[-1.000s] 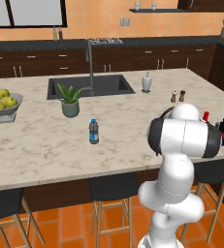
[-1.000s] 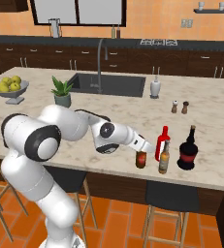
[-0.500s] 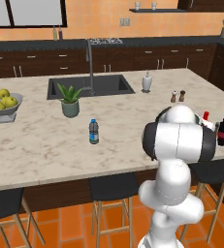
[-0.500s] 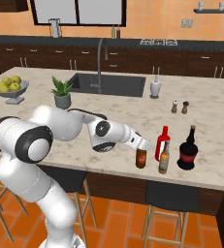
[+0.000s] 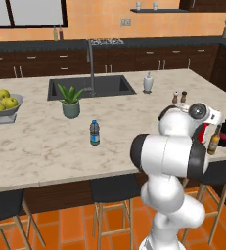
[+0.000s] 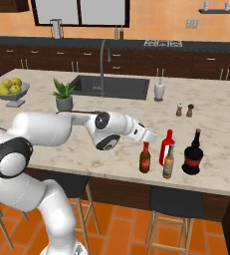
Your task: Move the plastic bottles in the middle to the plastics group, and the glass bottles in the middle to the glass group.
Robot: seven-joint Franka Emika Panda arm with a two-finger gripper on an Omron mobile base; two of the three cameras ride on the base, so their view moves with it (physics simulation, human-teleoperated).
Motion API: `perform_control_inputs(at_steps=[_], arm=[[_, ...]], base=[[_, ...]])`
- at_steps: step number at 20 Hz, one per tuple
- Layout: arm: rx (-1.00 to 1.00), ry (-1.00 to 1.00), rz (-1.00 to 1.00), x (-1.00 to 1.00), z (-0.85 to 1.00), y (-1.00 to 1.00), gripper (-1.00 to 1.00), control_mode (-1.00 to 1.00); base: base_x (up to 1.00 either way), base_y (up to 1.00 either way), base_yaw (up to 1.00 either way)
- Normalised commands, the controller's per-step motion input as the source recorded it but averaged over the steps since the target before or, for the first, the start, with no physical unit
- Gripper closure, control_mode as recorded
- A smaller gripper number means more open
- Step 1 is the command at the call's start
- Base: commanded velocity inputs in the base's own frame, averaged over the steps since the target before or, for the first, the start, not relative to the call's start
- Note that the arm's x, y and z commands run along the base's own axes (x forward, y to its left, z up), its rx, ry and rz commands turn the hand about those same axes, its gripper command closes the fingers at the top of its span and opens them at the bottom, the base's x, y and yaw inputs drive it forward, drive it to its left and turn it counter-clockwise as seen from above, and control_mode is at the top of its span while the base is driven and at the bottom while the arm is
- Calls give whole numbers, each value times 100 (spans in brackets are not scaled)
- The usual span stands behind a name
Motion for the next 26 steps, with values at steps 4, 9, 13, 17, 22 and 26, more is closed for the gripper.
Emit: perform_control_inputs(at_steps=[4,9,13,17,22,26], arm=[[10,1,7,0,90,23,-100,-100],[17,4,29,-9,49,44,-100,-100],[17,9,47,-2,12,69,-100,-100],[5,7,52,-24,-1,90,-100,-100],[0,1,41,-42,-25,100,-100,-100],[-7,0,23,-42,-21,100,-100,-100]], base=[[0,0,0],[0,0,0],[0,0,0],[0,0,0],[0,0,0],[0,0,0]])
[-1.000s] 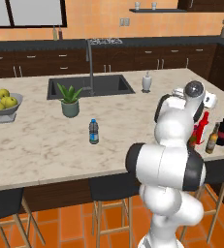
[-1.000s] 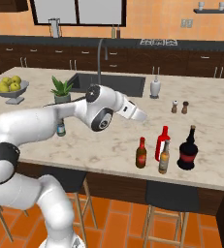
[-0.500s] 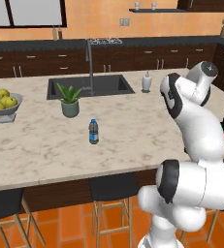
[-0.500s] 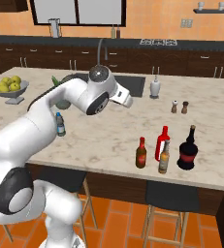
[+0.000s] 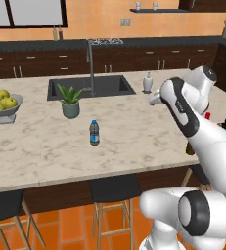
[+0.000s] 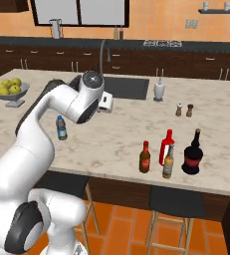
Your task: Move the plastic bottles in the middle to the plastics group, and the glass bottles in the middle to the glass group.
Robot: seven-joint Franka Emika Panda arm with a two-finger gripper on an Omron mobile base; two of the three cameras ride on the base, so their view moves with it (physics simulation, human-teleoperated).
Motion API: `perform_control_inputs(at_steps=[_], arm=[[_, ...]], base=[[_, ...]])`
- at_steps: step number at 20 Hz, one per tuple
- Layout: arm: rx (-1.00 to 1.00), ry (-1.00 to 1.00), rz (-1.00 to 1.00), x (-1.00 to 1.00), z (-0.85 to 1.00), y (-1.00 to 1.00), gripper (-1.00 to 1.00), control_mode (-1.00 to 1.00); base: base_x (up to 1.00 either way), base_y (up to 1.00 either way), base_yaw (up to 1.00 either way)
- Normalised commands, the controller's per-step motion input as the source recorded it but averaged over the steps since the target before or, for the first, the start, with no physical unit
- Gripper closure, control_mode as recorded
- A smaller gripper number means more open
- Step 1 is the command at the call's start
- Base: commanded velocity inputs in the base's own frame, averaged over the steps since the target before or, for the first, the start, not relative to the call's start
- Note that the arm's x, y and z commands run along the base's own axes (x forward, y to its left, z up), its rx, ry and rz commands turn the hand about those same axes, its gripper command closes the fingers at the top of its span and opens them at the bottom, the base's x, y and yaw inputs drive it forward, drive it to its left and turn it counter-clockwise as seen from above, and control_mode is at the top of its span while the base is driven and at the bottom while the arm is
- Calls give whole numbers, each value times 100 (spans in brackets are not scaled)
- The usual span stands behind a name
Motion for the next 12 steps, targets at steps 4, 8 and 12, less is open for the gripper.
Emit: perform_control_inputs(at_steps=[4,8,12], arm=[[-15,0,7,-17,-23,100,-100,-100],[-14,-2,2,-8,-22,94,-100,-100],[0,0,3,-1,-9,56,-100,-100]], base=[[0,0,0],[0,0,0],[0,0,0]])
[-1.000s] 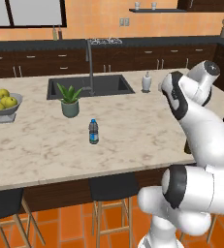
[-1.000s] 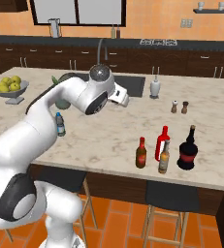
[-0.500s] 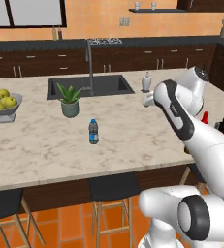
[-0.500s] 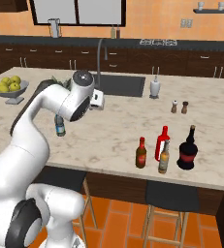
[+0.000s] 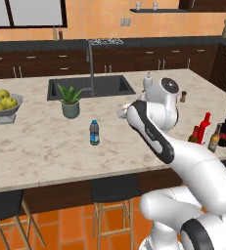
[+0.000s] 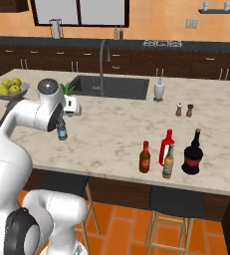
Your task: Move the plastic bottles in the middle to the plastics group, and the glass bottles in the middle to the glass group.
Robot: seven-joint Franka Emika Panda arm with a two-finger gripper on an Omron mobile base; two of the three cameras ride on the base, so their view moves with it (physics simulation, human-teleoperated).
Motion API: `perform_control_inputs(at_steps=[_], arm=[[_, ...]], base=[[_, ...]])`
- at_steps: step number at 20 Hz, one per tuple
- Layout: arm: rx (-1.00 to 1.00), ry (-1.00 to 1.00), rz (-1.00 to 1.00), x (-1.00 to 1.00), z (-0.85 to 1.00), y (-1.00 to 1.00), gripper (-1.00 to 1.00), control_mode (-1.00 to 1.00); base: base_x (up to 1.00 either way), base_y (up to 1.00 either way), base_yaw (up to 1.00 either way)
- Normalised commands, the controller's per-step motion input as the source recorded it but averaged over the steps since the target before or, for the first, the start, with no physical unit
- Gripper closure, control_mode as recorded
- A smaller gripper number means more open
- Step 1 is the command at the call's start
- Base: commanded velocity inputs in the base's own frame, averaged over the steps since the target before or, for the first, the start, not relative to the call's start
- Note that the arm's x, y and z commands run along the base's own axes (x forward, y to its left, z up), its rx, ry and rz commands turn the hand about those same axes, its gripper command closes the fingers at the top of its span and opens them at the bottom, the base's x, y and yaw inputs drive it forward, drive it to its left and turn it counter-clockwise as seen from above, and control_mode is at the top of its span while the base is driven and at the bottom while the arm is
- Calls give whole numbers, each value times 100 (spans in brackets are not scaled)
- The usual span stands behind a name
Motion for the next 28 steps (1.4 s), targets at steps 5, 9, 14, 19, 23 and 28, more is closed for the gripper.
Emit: perform_control_inputs(at_steps=[5,9,14,19,23,28], arm=[[-2,2,0,3,-2,38,-100,-100],[0,0,0,11,-11,37,-100,-100],[0,0,0,15,-2,32,-100,-100],[0,0,0,53,-7,13,-100,-100],[-2,0,1,58,-25,0,-100,-100],[-5,0,1,58,-42,0,-100,-100]], base=[[0,0,0],[0,0,0],[0,0,0],[0,0,0],[0,0,0],[0,0,0]])
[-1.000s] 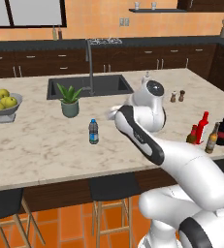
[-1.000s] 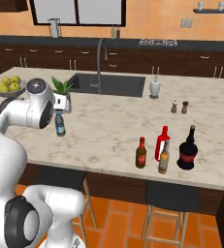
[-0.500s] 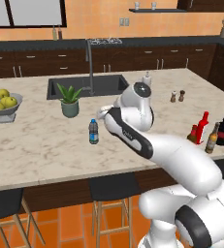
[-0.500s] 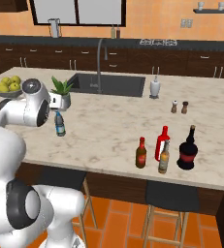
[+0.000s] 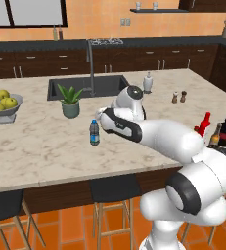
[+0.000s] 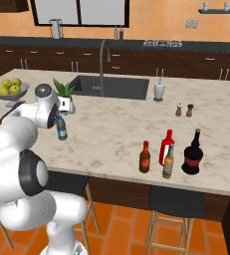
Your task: Move the plastic bottles in the middle to the plastics group, and the glass bottles in the middle to the glass group.
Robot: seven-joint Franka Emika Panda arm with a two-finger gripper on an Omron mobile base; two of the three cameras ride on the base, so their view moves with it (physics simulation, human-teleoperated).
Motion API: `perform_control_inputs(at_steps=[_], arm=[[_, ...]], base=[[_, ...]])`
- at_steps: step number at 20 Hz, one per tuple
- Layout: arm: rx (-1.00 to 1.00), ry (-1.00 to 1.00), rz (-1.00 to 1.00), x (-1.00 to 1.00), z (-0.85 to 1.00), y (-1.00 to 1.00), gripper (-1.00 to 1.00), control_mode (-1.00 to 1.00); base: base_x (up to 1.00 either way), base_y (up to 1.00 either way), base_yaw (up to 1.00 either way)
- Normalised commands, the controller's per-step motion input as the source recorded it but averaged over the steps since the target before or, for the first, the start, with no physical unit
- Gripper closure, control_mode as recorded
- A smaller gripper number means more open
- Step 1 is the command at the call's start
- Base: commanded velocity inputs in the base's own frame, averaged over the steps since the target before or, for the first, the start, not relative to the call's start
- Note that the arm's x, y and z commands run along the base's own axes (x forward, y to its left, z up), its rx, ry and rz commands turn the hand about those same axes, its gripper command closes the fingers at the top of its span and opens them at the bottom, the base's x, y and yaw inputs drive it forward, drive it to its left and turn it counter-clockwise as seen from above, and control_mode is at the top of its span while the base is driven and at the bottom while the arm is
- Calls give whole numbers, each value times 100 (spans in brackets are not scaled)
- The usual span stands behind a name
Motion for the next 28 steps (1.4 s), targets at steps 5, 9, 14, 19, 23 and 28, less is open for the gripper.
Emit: perform_control_inputs(at_steps=[5,9,14,19,23,28], arm=[[-3,0,0,31,-18,22,-100,-100],[-2,0,0,8,-11,42,-100,-100],[-2,0,1,6,-12,23,-100,-100],[0,0,0,22,-13,3,-100,-100],[0,0,0,50,-22,-6,-100,-100],[0,0,0,17,-42,-2,-100,-100]], base=[[0,0,0],[0,0,0],[0,0,0],[0,0,0],[0,0,0],[0,0,0]])
